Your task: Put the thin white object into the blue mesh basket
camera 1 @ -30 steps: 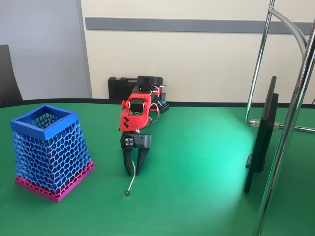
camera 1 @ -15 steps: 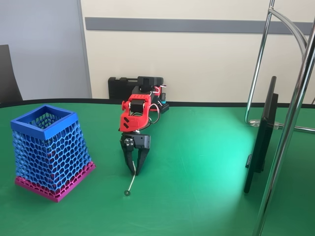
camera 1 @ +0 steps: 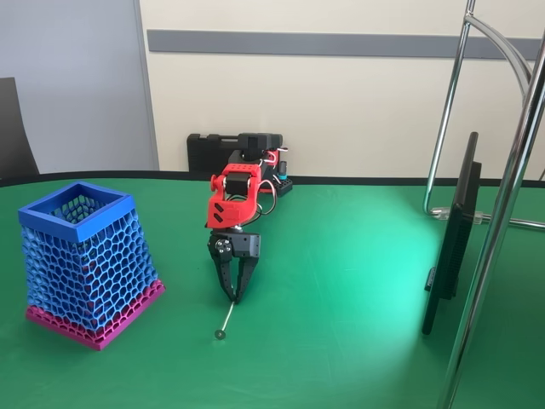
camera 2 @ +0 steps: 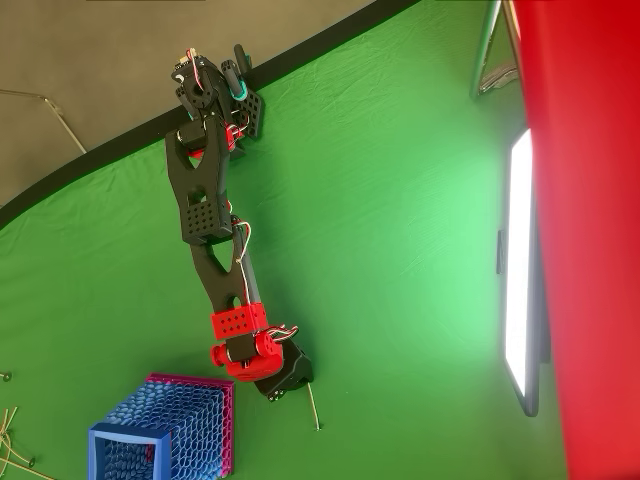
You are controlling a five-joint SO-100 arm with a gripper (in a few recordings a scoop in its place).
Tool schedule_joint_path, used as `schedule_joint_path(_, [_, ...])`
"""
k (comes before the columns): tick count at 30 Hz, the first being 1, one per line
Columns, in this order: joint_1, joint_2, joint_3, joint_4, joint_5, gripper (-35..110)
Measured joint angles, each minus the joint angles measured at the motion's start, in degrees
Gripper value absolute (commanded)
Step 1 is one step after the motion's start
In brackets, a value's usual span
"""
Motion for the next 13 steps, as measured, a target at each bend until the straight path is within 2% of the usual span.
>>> schedule_joint_path(7, [0.00, -2.20, -3.43, 0.35, 0.09, 23])
schedule_joint_path(13, [0.44, -9.93, -16.44, 3.25, 0.79, 19])
